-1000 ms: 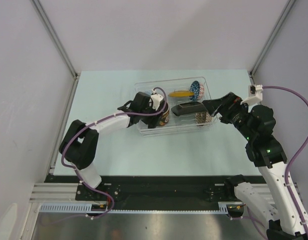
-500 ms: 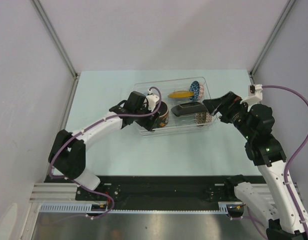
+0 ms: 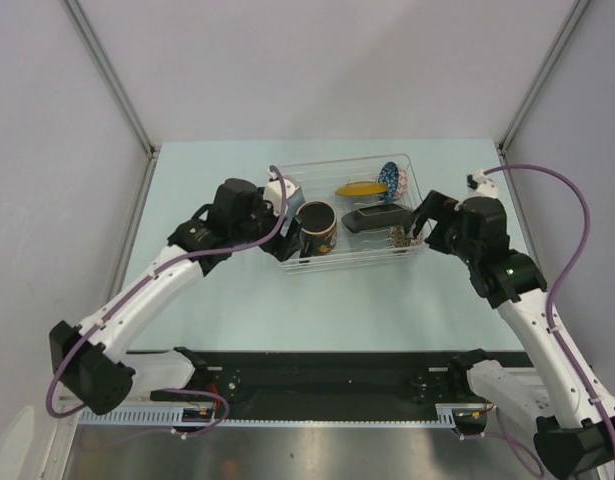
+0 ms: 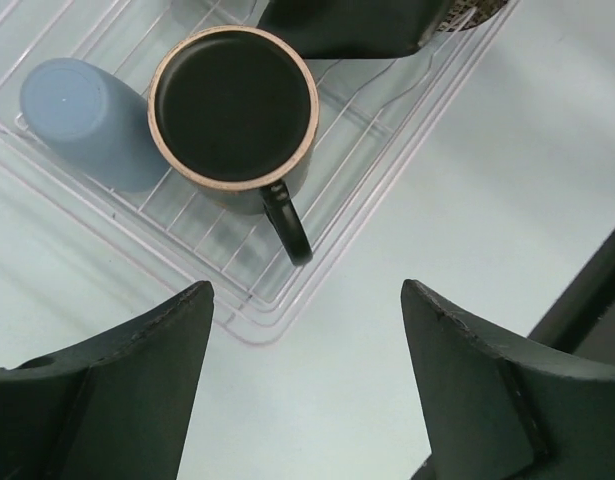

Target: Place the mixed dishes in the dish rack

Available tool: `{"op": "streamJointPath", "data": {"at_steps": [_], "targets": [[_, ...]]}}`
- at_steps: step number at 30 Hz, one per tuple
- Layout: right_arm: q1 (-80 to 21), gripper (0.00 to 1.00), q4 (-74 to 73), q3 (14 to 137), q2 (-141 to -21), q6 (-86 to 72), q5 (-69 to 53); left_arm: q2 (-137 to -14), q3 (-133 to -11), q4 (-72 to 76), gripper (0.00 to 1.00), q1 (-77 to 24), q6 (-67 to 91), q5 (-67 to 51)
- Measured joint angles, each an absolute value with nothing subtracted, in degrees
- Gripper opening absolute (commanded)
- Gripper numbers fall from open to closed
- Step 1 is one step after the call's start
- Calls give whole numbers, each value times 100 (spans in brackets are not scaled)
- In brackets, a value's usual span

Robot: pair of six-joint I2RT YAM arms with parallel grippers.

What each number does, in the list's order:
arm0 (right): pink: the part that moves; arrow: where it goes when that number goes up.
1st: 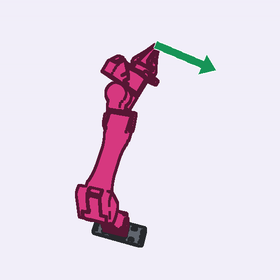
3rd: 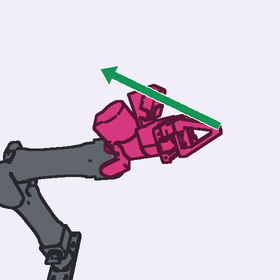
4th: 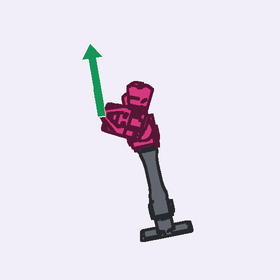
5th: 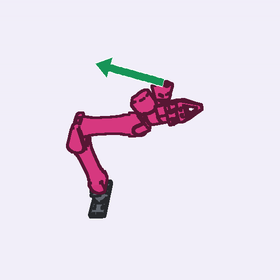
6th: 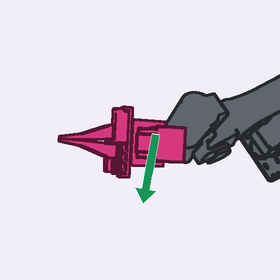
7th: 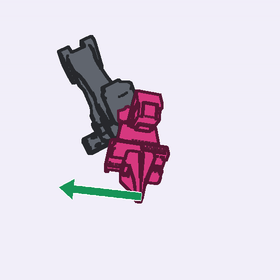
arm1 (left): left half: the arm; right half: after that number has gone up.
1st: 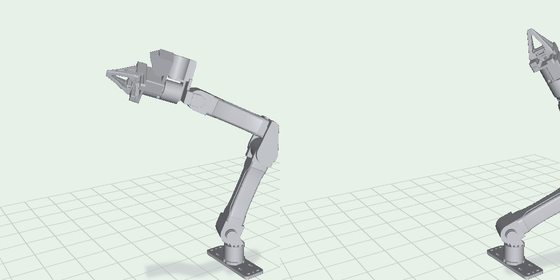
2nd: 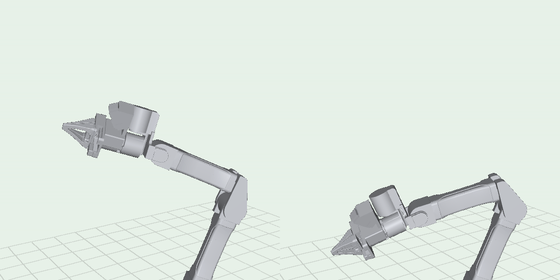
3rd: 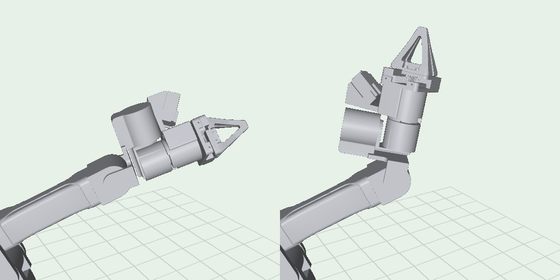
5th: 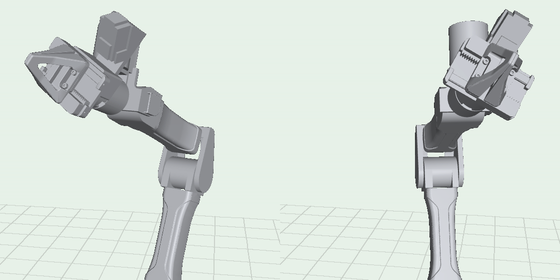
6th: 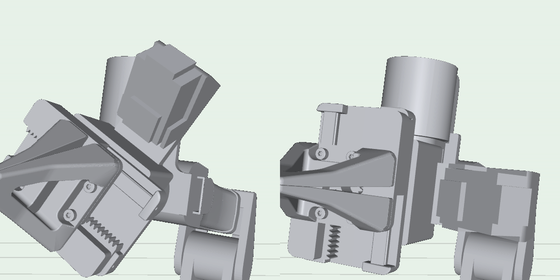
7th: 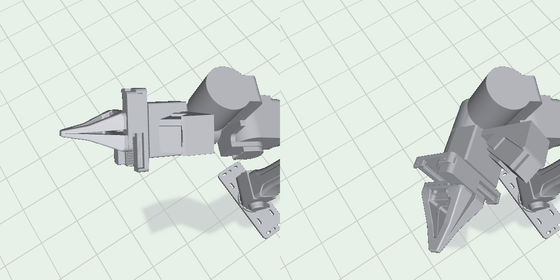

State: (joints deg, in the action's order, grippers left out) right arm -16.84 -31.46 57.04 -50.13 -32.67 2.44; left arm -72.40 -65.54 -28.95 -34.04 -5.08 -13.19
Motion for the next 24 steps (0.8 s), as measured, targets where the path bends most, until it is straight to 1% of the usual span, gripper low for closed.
{"op": "streamJointPath", "data": {"at_steps": [2,6,8,11,16,24], "targets": [[-1999,100,-3350,5730,-5218,-3186,478,-6890,-6504,-3030,80,-3402,-513,-1334],[-3210,100,-3763,5791,-5774,-3098,991,-6320,-6427,-3153,81,-3400,-502,-1288],[-3603,100,-3979,5791,-5885,-3081,1098,-5992,-6324,-3188,82,-3400,-489,-1184],[-3701,100,-4093,5804,-5675,-3076,1188,-5636,-6222,-3232,82,-3363,-429,-1048],[-3697,100,-4241,6095,-5234,-2991,1208,-5371,-6147,-3227,82,-3190,-298,-978],[-3889,100,-4289,6302,-5282,-2930,1105,-5105,-5951,-3199,84,-3033,-169,-958]]}}
